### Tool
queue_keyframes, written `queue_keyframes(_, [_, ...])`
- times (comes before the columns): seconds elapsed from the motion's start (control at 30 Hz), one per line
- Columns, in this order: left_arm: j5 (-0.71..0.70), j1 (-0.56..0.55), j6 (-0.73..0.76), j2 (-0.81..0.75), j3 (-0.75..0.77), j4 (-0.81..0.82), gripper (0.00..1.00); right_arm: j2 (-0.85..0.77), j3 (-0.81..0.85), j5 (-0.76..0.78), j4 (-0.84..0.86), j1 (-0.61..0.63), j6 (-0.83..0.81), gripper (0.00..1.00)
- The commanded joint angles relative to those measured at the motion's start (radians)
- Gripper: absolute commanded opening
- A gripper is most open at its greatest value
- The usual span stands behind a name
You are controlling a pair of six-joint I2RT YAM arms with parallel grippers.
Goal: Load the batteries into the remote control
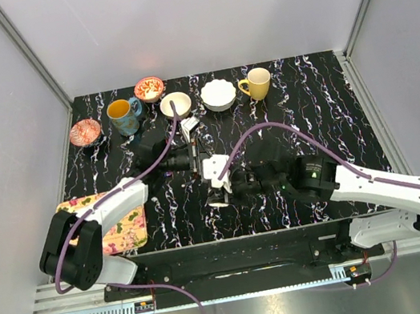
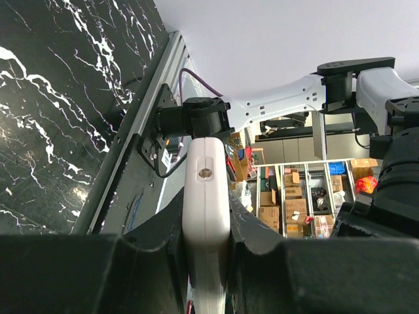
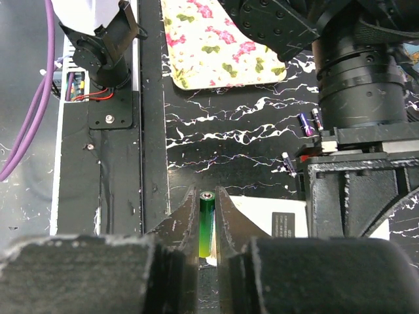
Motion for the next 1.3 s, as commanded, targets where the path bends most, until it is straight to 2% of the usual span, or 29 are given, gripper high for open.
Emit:
queue_keyframes(0.0, [0.036,-0.025,0.023,-0.013,0.056,0.035,0.0,0.014,0.02,0.016,0.033,0.025,-0.032,0.0])
queue_keyframes(0.5, [0.042,-0.047,0.037,-0.067,0.053,0.013,0.0,0.043,0.005,0.128,-0.002,0.048,-0.115,0.0])
queue_keyframes(1.27, [0.028,-0.047,0.003,-0.046,0.083,0.023,0.0,0.045,-0.012,0.099,-0.025,0.073,-0.054,0.0])
